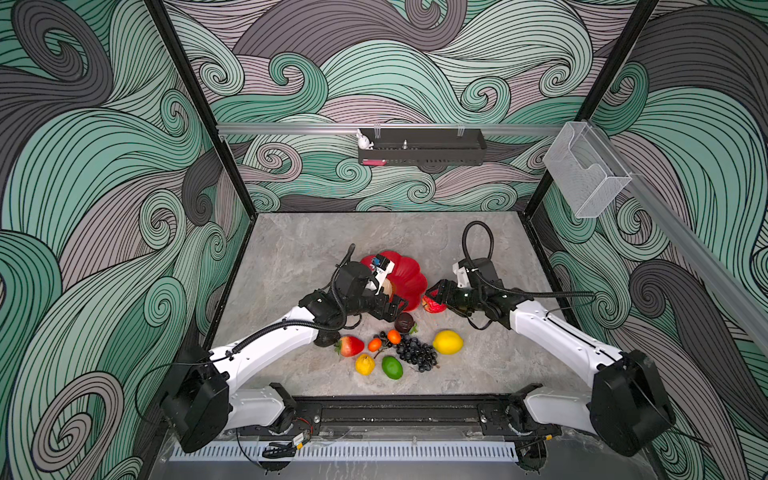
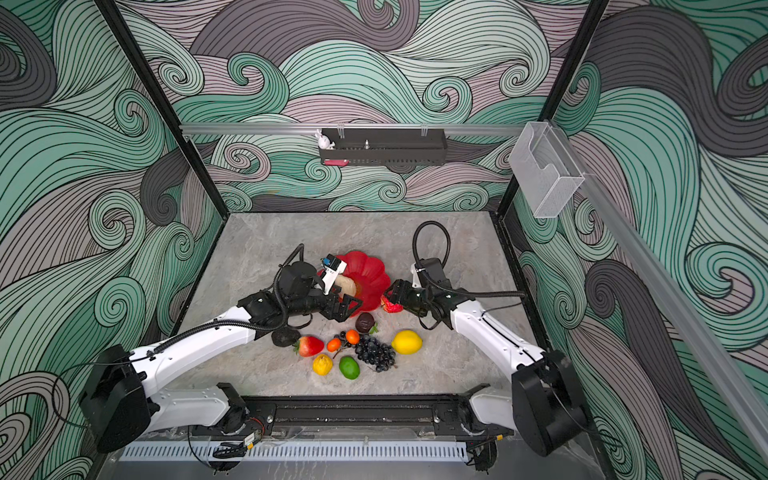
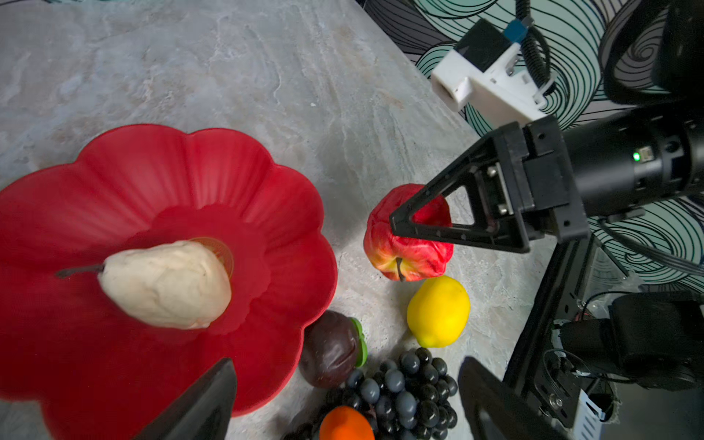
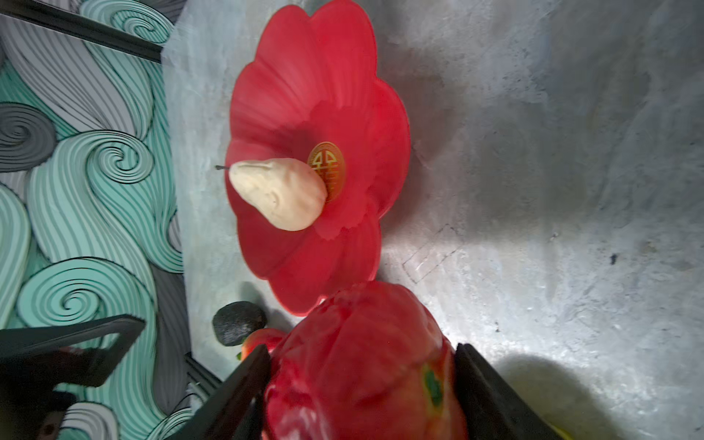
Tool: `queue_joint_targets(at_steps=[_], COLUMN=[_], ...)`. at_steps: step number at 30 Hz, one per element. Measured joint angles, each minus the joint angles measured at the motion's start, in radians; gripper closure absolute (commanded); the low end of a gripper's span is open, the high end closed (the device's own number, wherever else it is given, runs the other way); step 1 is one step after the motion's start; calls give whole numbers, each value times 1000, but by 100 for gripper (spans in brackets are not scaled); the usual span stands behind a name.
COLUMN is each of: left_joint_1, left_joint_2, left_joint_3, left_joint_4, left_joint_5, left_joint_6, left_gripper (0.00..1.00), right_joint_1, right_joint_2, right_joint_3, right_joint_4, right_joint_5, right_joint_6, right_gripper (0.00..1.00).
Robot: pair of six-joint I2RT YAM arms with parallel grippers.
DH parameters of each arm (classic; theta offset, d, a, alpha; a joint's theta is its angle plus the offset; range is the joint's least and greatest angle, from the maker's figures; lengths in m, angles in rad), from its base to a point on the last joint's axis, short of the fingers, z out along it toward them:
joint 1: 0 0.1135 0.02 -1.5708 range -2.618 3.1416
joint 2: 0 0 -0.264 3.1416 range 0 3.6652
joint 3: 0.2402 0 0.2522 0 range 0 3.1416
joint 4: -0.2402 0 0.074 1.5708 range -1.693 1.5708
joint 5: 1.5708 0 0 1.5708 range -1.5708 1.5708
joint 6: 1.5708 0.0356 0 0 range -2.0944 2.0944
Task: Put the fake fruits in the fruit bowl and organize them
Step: 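Lift the red apple with the right gripper toward the bowl while the left gripper approaches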
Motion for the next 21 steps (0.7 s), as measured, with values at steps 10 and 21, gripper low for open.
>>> queue_joint_targets(at_steps=[10, 21], left_joint_1=[-71, -92], left_joint_2=[72, 91], left_joint_3=[2, -13], left_joint_4=[215, 340], left_joint_5=[-42, -41], left_joint_6=[66, 64], left_gripper=[6, 8], right_joint_1=[5, 48], right_joint_2=[-79, -98], right_joint_3=[0, -11], right_joint_4=[126, 213], right_joint_5=[-96, -111], right_joint_6=[192, 288], right_gripper=[30, 30])
